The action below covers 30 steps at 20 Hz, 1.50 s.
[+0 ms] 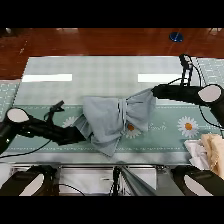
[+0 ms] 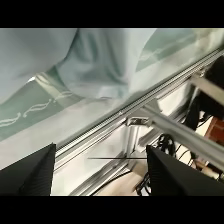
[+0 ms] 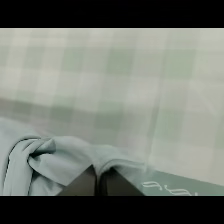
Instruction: Fold the shirts.
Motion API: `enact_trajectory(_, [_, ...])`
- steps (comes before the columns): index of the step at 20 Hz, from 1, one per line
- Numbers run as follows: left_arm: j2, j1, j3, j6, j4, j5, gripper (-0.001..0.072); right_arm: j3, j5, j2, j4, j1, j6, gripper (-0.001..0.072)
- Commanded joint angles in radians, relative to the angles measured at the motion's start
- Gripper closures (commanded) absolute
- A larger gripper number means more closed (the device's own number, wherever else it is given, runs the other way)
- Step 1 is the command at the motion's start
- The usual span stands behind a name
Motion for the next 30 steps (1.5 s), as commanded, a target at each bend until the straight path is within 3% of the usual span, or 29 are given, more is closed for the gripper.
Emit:
enact_trajectory(1, [-0.032,-0.131,-0.07,-0.04,0.009,0.132,0.0062,0.0,0.024,0.001,-0.005,0.001,0.0,0.0689])
enact_trajectory(6, [-0.201,-0.189,-0.065,-0.047,0.002,0.314,0.0062,0.0,0.076,0.001,-0.005,0.001,0.0,0.0689])
enact_trajectory(11, [-0.311,-0.196,0.003,0.025,-0.086,0.389,0.0064,0.0,0.08,0.001,-0.005,0.001,0.0,0.0689])
enact_trajectory(13, [-0.347,-0.214,0.041,0.024,-0.086,0.42,0.0176,0.001,0.085,0.001,-0.004,0.001,0.0,0.0689])
enact_trajectory(15, [-0.406,-0.23,0.082,0.021,-0.086,0.424,0.0224,0.0,0.092,0.001,-0.003,0.001,0.0,0.0689])
enact_trajectory(17, [-0.484,-0.237,0.119,0.022,-0.085,0.382,0.0291,0.001,0.096,0.001,-0.002,0.001,0.0,0.0689])
enact_trajectory(19, [-0.56,-0.24,0.151,0.082,-0.086,0.286,0.0642,0.001,0.101,0.001,-0.001,0.001,0.001,0.0689])
enact_trajectory(20, [-0.584,-0.238,0.166,0.125,-0.086,0.23,0.0686,0.001,0.105,0.001,-0.001,0.001,0.0,0.0689])
enact_trajectory(24, [-0.52,-0.198,0.208,0.157,-0.086,0.124,0.069,0.001,0.117,0.002,-0.002,0.001,0.0,0.0689])
enact_trajectory(30, [-0.182,0.025,0.432,0.113,-0.087,-0.068,0.069,0.006,0.105,0.119,-0.046,0.001,0.0,0.069])
